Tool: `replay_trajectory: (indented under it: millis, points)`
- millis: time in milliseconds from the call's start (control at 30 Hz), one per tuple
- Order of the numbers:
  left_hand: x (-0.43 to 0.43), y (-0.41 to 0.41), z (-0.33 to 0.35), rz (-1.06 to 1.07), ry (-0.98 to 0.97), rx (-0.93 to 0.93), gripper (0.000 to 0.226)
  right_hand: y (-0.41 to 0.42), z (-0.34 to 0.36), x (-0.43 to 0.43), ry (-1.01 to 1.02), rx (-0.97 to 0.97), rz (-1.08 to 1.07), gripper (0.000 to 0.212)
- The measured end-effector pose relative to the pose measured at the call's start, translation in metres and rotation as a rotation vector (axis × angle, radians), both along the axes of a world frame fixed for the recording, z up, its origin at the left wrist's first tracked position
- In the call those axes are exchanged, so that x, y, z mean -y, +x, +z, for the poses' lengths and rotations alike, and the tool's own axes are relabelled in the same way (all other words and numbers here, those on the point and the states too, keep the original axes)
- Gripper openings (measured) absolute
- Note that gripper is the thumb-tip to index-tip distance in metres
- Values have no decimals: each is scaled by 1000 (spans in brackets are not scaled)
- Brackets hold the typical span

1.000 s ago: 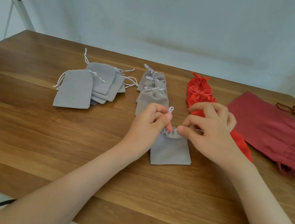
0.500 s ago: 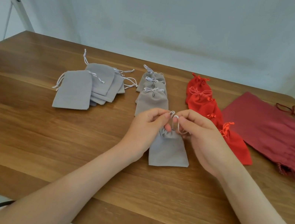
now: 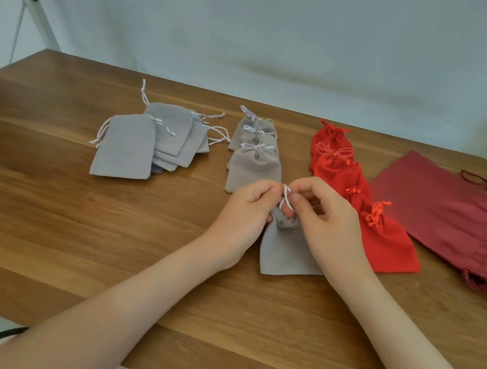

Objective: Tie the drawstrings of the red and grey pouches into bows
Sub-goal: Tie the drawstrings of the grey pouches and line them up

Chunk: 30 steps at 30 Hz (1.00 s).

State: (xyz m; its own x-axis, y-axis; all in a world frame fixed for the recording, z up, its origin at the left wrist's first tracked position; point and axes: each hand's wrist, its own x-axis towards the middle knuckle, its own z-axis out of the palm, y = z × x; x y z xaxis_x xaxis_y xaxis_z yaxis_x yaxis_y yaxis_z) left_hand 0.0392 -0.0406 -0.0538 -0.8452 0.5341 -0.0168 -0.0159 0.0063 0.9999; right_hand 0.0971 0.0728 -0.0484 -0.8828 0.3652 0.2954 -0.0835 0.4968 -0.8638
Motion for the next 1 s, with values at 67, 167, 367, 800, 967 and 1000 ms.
replay_trajectory:
  millis: [67,167,367,800,967,1000]
  points:
    - [0,2,1,-20,43,20,29,1,-1,-1,35,-22,-27,16]
    - [0,4,2,-71,57,-45,21,3,0,-3,115,-57,-43,16]
    - [2,2,1,-47,19,-78,13,4,0,-3,217,-43,19,28]
    - [-1,3,0,22,-34,-90,19,3,-2,-2,207,-63,-67,18]
    - [0,0,3,-24,-81,-96,17,4,-4,-4,297,-104,-67,17]
    - [0,0,3,-31,-84,-100,18,4,-4,-4,305,-110,-63,16]
